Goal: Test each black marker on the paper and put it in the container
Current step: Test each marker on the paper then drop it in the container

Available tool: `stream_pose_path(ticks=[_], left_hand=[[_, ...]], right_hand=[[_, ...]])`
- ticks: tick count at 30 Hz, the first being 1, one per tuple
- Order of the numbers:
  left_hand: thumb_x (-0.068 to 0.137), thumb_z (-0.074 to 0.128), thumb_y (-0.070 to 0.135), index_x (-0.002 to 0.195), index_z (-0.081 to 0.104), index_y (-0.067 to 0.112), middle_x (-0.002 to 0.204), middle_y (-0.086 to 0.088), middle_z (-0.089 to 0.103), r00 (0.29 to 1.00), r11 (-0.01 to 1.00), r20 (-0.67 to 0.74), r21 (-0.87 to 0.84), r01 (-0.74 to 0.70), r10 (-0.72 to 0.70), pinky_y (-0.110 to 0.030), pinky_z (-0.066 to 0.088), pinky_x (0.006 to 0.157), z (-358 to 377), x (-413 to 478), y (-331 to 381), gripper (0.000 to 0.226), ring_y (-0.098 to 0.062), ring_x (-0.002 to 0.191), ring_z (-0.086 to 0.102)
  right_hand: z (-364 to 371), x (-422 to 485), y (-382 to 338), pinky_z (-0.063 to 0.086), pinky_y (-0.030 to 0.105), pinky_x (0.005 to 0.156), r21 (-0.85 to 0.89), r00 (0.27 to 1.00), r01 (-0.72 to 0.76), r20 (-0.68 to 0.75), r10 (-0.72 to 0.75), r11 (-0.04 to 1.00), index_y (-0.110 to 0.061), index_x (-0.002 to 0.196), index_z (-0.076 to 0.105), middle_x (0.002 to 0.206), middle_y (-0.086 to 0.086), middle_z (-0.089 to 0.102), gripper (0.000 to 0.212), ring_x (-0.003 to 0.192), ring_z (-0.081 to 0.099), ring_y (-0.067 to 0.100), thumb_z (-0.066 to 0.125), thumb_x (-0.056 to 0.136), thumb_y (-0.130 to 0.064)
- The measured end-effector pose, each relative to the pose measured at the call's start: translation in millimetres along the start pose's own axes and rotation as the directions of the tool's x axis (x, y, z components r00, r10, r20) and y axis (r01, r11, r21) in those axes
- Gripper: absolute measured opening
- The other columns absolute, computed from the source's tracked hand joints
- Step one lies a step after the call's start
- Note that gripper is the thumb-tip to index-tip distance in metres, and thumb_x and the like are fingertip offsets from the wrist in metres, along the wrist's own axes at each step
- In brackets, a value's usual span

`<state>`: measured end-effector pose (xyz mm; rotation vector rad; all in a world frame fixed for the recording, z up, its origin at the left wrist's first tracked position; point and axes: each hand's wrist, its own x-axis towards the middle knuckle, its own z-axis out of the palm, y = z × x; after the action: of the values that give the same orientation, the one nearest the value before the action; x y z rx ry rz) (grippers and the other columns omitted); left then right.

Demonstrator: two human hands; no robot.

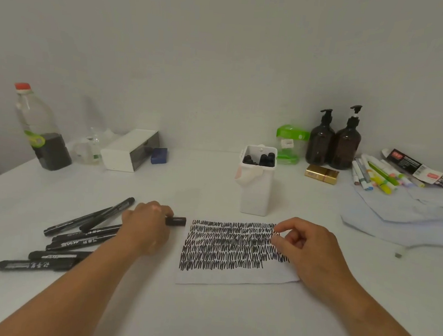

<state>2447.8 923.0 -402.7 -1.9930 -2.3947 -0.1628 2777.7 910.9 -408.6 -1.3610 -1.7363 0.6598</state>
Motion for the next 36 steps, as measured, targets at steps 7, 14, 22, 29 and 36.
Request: stream_pose_path(ticks=[7,14,22,29,36], left_hand=[[0.095,0.061,0.022,0.115,0.068,0.028,0.103,0.002,0.07,0.97,0.972,-0.232,-0.203,-0.119,0.071,-0.034,0.051,0.082,-15,-2,2,0.022,-0.021,0.094,0.063],[0.088,0.069,0.007,0.09,0.074,0.025,0.092,-0.002,0.077,0.996,0.334,0.006,-0.942,-0.025,0.091,-0.028,0.042,0.065,-52,-32,35,0.019,-0.014,0.075,0.063],[0.081,0.066,-0.006,0.098,0.065,0.008,0.107,-0.024,0.071,0.934,-0.216,0.117,-0.956,0.198,0.336,-0.032,0.058,0.074,-19,-54,71,0.021,-0.031,0.086,0.068],[0.078,0.076,0.011,0.095,0.069,0.022,0.097,-0.001,0.076,0.943,0.242,-0.013,-0.965,-0.099,0.333,-0.025,0.053,0.074,-3,-61,64,0.021,-0.017,0.084,0.07],[0.102,0.049,0.028,0.112,0.063,0.024,0.09,0.011,0.063,0.766,0.541,-0.252,-0.58,-0.609,0.592,-0.028,0.047,0.076,-5,-75,73,0.017,-0.01,0.082,0.057]], right_hand=[[-3,-2,-4,0.042,0.014,0.056,0.025,1.0,0.0,0.0,0.0,1.0,-0.035,0.081,0.074,0.063,-0.01,0.068,0.012,0.052,0.054,0.003,0.083,0.083,-0.026],[-2,-6,-13,0.045,0.015,0.061,0.016,0.997,0.049,0.056,-0.05,0.999,-0.037,0.081,0.074,0.071,-0.015,0.07,0.012,0.062,0.06,0.01,0.082,0.082,-0.028],[9,-14,-22,0.051,0.019,0.071,0.1,0.954,0.087,0.278,-0.112,0.991,-0.043,0.103,0.063,0.093,-0.018,0.076,0.036,0.082,0.066,0.006,0.07,0.073,-0.06],[9,-13,-20,0.055,0.019,0.076,0.238,0.976,0.032,0.201,-0.081,0.971,-0.038,0.094,0.075,0.09,-0.011,0.078,0.024,0.083,0.074,0.009,0.084,0.082,-0.018],[20,-22,-37,0.045,0.02,0.054,0.477,0.978,-0.031,0.194,-0.071,0.878,-0.025,0.089,0.074,0.065,-0.005,0.066,0.014,0.054,0.056,0.008,0.078,0.076,-0.025]])
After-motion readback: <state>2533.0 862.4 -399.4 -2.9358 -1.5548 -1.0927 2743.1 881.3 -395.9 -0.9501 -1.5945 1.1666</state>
